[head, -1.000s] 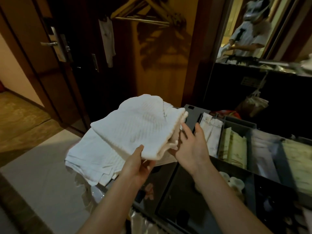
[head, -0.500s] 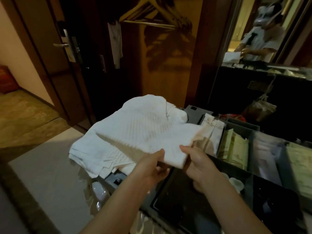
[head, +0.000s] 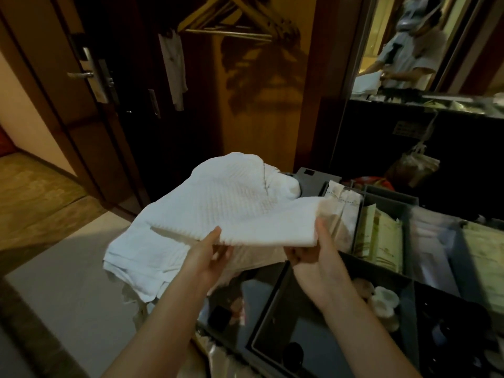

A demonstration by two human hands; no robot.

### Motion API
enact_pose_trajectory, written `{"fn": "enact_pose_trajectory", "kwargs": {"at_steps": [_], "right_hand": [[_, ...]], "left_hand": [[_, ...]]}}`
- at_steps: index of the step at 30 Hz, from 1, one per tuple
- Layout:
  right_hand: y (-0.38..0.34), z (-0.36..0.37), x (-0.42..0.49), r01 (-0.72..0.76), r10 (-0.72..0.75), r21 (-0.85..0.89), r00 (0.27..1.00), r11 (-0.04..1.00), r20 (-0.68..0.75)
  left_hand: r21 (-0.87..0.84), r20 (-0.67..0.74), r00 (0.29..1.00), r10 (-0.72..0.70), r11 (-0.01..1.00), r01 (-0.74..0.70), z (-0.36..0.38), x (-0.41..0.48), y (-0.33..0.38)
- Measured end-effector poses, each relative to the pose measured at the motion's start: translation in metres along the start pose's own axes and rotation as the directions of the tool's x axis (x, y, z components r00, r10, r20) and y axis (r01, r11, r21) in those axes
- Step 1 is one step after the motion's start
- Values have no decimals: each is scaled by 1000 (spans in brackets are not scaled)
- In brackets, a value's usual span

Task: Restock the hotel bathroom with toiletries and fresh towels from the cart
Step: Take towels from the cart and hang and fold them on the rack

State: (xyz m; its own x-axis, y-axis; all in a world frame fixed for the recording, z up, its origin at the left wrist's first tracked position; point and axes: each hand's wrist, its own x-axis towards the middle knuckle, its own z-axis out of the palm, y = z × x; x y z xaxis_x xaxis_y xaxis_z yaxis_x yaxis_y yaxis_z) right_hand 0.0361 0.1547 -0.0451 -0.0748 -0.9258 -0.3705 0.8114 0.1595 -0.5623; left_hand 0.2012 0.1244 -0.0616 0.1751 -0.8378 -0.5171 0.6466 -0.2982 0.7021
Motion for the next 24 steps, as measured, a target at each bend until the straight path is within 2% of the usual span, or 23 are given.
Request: {"fn": "enact_pose_trajectory", "kwargs": {"at_steps": [6,12,14,16,19,24], "right_hand": [[32,-1,-6,-102,123,-135,980,985,156],[38,24,19,-122,121,-18,992,992,-40],[36,32,25,-145,145,-13,988,989,-46],[33,36,31,-132,133,16,991,991,-24],[29,37,37,-66,68,66,997,996,-42],[19,38,47,6,-5,65,1000,998,-6]], "left_hand": [[-2,105,994,-39,999,39,3,0,-12],[205,211,972,-100,977,56,-11,10,-15],[226,217,967,-134,971,83,-14,15,-11],[150,193,970,-150,981,121,-15,22,-8],[-104,190,969,-155,979,177,-15,34,6],[-182,310,948,-73,974,134,3,52,28]]}}
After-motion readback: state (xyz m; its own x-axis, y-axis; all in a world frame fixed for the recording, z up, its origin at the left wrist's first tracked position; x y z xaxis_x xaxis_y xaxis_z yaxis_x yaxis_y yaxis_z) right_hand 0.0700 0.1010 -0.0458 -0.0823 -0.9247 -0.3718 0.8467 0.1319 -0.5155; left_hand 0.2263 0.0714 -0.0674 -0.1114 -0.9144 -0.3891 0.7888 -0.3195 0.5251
